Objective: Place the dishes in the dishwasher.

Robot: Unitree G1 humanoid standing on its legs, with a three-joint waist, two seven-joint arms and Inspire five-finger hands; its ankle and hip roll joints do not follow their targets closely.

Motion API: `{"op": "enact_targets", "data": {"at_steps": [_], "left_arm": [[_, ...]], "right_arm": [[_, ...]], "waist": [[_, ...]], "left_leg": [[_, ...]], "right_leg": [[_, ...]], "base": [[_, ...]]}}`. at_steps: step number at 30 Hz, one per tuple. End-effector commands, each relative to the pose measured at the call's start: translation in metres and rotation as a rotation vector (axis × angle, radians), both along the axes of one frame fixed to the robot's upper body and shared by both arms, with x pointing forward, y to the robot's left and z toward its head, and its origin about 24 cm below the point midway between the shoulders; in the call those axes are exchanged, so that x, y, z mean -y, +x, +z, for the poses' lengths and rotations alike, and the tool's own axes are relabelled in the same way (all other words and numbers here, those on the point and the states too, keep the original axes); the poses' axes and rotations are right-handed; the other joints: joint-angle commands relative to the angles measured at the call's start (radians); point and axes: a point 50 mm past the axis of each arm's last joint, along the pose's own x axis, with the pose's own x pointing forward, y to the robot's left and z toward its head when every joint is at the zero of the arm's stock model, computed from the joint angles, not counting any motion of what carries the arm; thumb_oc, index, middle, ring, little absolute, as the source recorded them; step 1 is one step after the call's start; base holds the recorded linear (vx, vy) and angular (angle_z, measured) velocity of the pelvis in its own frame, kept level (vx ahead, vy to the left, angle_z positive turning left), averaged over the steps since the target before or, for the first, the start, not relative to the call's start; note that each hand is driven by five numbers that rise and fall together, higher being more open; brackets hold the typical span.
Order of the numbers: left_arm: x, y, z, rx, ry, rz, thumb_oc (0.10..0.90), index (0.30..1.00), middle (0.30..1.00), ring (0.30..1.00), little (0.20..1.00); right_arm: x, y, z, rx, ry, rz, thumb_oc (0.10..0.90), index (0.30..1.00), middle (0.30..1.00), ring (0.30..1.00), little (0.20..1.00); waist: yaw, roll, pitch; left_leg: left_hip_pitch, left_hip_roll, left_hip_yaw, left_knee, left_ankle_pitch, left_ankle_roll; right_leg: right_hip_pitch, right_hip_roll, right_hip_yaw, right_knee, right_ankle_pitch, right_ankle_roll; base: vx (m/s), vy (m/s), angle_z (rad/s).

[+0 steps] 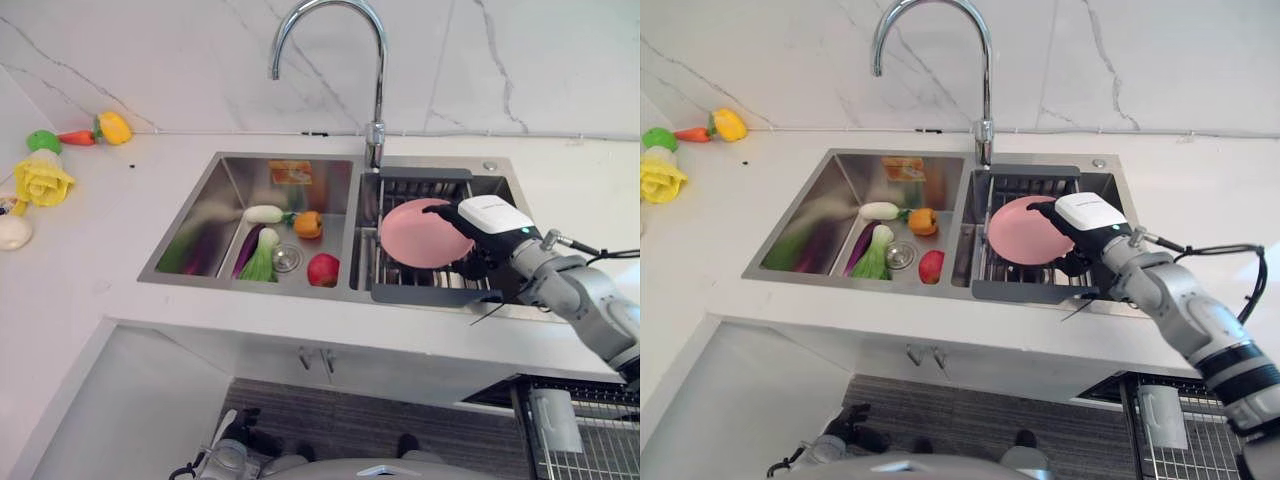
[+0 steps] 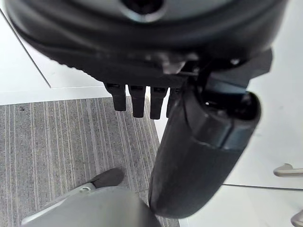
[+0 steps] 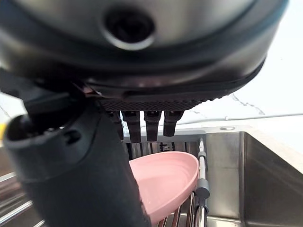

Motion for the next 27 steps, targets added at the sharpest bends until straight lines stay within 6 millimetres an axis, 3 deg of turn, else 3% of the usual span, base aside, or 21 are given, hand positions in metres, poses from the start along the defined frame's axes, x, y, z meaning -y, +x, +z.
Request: {"op": "enact_targets", "data": {"at_steps": [1, 13, 19, 27], "left_arm": [[-0.007, -0.03, -0.008, -0.14, 0.062, -0.064, 0.8, 0.9, 0.9, 0.9, 0.9], [-0.005, -0.033, -0.008, -0.14, 0.052, -0.059, 0.8, 0.9, 0.9, 0.9, 0.9], [-0.003, -0.033, -0.009, -0.143, 0.028, -0.078, 0.8, 0.9, 0.9, 0.9, 0.9], [-0.003, -0.035, -0.009, -0.146, 0.032, -0.054, 0.8, 0.9, 0.9, 0.9, 0.9]], "right_arm": [[-0.004, 0.01, 0.042, 0.258, 0.012, 0.01, 0.8, 0.9, 0.9, 0.9, 0.9], [0.0, 0.012, 0.032, 0.194, -0.018, 0.001, 0.8, 0.9, 0.9, 0.9, 0.9], [0.0, 0.016, 0.016, -0.006, 0.007, 0.015, 0.8, 0.9, 0.9, 0.9, 0.9], [0.002, 0.022, 0.022, 0.052, -0.053, 0.005, 0.8, 0.9, 0.9, 0.9, 0.9]], "waist": [[0.053, -0.066, -0.033], [0.056, -0.067, -0.03], [0.057, -0.071, -0.034], [0.057, -0.07, -0.033]], "left_leg": [[-0.032, 0.014, 0.027, -0.002, 0.006, -0.069], [-0.038, 0.015, 0.021, -0.002, 0.01, -0.072], [-0.037, 0.018, 0.024, -0.002, 0.011, -0.073], [-0.036, 0.018, 0.028, -0.002, 0.011, -0.073]], "right_leg": [[0.085, -0.009, -0.025, 0.018, -0.186, 0.002], [0.084, -0.009, -0.036, 0.018, -0.184, 0.003], [0.081, -0.009, -0.035, 0.018, -0.183, 0.002], [0.081, -0.01, -0.035, 0.018, -0.182, 0.004]], "base": [[-0.01, -0.008, 0.04], [-0.01, -0.002, 0.02], [0.0, 0.0, 0.0], [0.0, 0.0, 0.0]]}}
